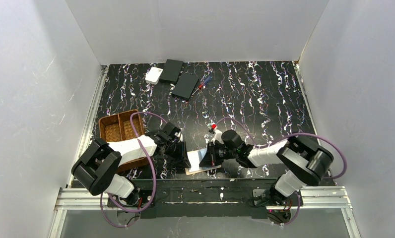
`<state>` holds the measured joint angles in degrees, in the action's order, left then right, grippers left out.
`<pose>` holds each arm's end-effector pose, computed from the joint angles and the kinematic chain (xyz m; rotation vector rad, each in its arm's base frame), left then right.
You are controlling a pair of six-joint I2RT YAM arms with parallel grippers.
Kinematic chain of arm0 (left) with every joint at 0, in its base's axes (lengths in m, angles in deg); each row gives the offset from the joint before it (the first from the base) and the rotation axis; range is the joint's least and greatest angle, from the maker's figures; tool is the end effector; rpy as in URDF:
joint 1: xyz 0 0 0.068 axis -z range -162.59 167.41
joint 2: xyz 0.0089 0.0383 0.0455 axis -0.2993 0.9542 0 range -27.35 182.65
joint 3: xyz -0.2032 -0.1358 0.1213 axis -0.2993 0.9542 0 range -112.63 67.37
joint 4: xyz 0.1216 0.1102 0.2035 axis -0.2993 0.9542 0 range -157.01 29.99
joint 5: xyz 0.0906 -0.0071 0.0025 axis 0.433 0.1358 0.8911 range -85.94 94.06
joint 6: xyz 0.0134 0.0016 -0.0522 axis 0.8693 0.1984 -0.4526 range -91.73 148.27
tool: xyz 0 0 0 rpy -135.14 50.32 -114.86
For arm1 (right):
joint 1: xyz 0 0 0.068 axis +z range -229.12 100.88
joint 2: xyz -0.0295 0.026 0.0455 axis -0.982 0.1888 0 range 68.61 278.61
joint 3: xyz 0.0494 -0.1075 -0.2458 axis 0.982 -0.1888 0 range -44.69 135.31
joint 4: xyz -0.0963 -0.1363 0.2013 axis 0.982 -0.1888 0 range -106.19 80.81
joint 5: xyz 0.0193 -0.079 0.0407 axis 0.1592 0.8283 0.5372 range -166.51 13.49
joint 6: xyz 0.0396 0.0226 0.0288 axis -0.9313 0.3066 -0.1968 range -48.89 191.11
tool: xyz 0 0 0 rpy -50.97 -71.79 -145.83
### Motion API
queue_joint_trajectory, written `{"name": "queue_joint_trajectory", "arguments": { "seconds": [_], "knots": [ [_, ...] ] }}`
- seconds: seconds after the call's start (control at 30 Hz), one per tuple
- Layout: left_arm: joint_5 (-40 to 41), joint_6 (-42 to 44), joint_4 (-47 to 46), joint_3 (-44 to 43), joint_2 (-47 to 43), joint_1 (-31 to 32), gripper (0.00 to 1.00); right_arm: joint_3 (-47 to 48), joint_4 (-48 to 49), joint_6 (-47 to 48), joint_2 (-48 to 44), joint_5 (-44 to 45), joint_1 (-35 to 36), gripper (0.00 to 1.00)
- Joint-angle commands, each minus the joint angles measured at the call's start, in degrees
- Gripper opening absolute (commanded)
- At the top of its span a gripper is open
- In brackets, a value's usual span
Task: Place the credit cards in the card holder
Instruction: Open the card holder at the center of the board.
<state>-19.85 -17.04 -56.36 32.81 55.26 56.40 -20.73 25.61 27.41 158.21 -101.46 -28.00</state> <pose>0.1851 -0.1683 0.1422 0.0116 2.8533 -0.9827 0.1547 0.2158 0.1245 -0.4540 2.3647 1.3564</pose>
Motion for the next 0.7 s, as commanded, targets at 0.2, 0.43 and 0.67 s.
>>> {"name": "queue_joint_trajectory", "arguments": {
  "seconds": [0.2, 0.43, 0.67],
  "knots": [
    [8.23, 4.71, 7.07, -1.30, -2.07, -0.07, 0.16, 1.06, -8.71, 6.58, -7.25, 2.17, -5.10, 0.10],
    [7.00, 3.69, 4.62, 0.04, -0.56, -0.07, 0.16, -4.57, -0.23, 5.39, 2.14, -1.23, -8.75, 0.07],
    [7.67, 4.25, 6.69, -0.99, -2.50, -0.08, 0.16, -0.19, -9.17, 6.38, -6.28, -0.66, -8.76, 0.07]
  ]
}}
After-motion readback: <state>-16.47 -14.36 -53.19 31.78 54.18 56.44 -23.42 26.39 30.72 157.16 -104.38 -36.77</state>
